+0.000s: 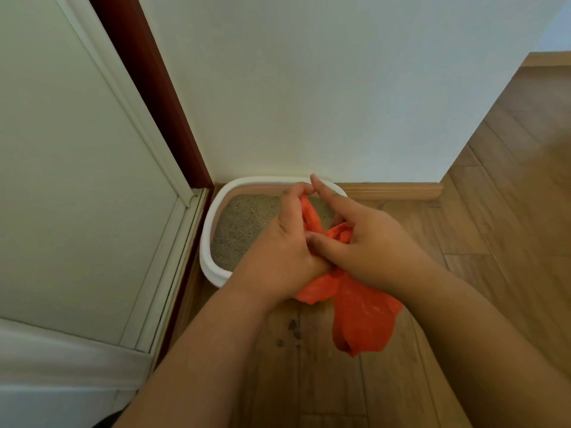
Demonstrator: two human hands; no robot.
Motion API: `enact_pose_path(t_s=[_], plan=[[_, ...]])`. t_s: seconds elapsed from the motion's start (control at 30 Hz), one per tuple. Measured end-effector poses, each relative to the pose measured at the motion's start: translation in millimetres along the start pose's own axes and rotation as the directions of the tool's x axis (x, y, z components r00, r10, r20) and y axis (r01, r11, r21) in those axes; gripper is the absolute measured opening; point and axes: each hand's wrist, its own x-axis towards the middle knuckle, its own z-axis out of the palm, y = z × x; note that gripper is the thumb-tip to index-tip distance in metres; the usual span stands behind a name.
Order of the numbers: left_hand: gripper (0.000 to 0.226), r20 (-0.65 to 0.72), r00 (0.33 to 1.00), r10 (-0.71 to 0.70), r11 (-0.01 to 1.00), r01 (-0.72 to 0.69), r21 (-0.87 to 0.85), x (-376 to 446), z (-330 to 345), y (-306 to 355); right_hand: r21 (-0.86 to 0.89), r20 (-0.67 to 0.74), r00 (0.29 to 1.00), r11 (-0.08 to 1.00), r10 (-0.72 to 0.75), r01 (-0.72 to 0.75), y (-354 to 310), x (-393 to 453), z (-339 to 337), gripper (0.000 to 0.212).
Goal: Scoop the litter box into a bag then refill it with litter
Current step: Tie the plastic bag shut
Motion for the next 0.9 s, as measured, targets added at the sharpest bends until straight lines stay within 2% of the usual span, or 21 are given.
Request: enact_pose_path(t_s=[0.07,0.13,0.2,0.23,0.27,0.33,0.4,0.43,0.53,0.63,0.7,0.77,0.8,0.83,0.9], plan=[[0.088,-0.100,0.995,0.014,0.997,-0.006,0.079,1.1,-0.9,-1.1,-0.006,-0.033,0.999,1.000,-0.010,0.010,-0.4,1.7,3.7,0.041],[0.081,-0.141,0.989,0.037,0.975,-0.005,0.223,1.5,-1.3,-2.2,0.054,-0.103,0.995,0.999,0.010,-0.005,-0.2,1.7,5.1,0.023],[0.065,-0.090,0.993,0.077,0.926,-0.037,0.376,-0.5,-0.6,-1.4,0.090,-0.198,0.980,0.996,0.034,-0.017,1.3,2.9,4.0,0.012],[0.058,-0.033,0.996,0.077,0.931,-0.060,0.360,-1.6,0.4,-0.6,0.091,-0.242,0.969,0.996,0.038,-0.016,1.5,3.7,4.0,0.013],[0.053,0.042,0.997,0.071,0.957,-0.080,0.280,-3.5,2.4,0.2,0.094,-0.283,0.958,0.995,0.039,-0.012,1.0,3.6,4.5,0.015],[0.049,0.199,0.978,0.062,0.998,-0.063,0.000,-8.8,4.3,4.8,0.121,-0.351,0.936,0.993,0.042,0.001,-4.8,2.3,5.5,0.016],[0.044,0.317,0.948,0.014,0.967,0.068,-0.247,-13.7,3.3,11.1,0.164,-0.408,0.911,0.986,0.055,0.014,-12.7,-0.2,5.2,0.011],[0.042,0.345,0.939,-0.007,0.949,0.115,-0.294,-14.5,1.9,13.1,0.196,-0.427,0.902,0.981,0.072,0.015,-15.0,-1.7,3.7,0.009],[0.050,0.324,0.946,-0.004,0.943,0.112,-0.313,-16.5,1.9,10.5,0.289,-0.392,0.914,0.957,0.108,0.010,-15.9,-4.2,-2.4,0.004],[0.052,0.246,0.967,-0.069,0.951,0.138,-0.275,-17.5,8.8,7.4,0.241,-0.314,0.949,0.969,0.036,0.043,-13.2,-5.3,0.6,0.020],[0.044,0.181,0.981,-0.068,0.978,0.102,-0.182,-16.8,14.0,6.7,0.166,-0.279,0.960,0.984,-0.011,0.059,-13.6,-5.5,6.4,0.020],[0.034,0.150,0.988,-0.035,0.997,0.044,-0.058,-16.5,13.4,13.0,0.004,-0.247,0.968,0.999,-0.036,0.039,-14.3,-6.0,9.8,0.032],[0.036,0.139,0.990,-0.035,0.998,0.042,-0.045,-16.3,12.9,15.9,-0.085,-0.228,0.973,0.996,-0.025,0.006,-14.8,-5.9,8.6,0.039],[0.037,0.127,0.991,-0.047,0.995,0.058,-0.081,-15.9,12.9,16.6,-0.137,-0.201,0.980,0.990,0.001,-0.029,-15.6,-5.4,6.3,0.043],[0.033,0.080,0.992,-0.102,0.968,0.118,-0.220,-14.6,14.9,13.6,-0.135,-0.125,0.992,0.990,0.034,-0.051,-15.5,-5.0,0.4,0.046]])
